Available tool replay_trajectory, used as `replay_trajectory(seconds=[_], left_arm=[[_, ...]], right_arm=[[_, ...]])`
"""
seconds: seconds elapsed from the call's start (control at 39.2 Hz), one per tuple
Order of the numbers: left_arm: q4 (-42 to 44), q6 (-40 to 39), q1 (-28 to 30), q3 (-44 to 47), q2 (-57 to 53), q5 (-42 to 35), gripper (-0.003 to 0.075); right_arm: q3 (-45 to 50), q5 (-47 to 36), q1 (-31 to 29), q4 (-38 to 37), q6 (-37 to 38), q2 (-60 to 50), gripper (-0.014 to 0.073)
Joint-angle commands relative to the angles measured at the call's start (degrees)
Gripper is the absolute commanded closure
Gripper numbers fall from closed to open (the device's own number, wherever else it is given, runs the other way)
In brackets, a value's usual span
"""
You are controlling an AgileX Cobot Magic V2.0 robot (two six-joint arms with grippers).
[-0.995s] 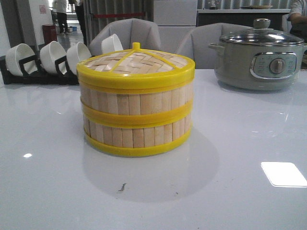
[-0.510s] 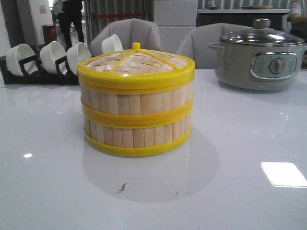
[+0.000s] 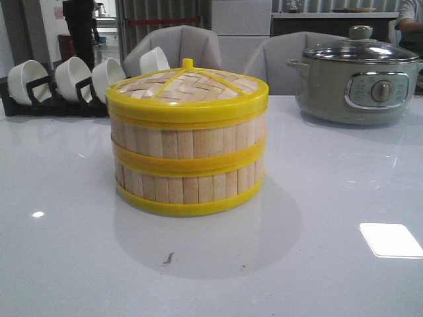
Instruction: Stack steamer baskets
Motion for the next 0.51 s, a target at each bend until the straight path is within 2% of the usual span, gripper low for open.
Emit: replay_trajectory(seconds=[0.0,0.48], left_arm=[[0.4,0.0,0.1,-0.3,-1.3,-5.5,0.0636],[0.4,0.1,0.1,1.8,-8.0,-5.7,0.0636]], right_arm=[[-1.7,-5.2,-0.2,-0.4,-0.5,0.4,0.0543],[-1.7,-5.2,-0.2,-0.4,-0.5,0.4,0.0543]])
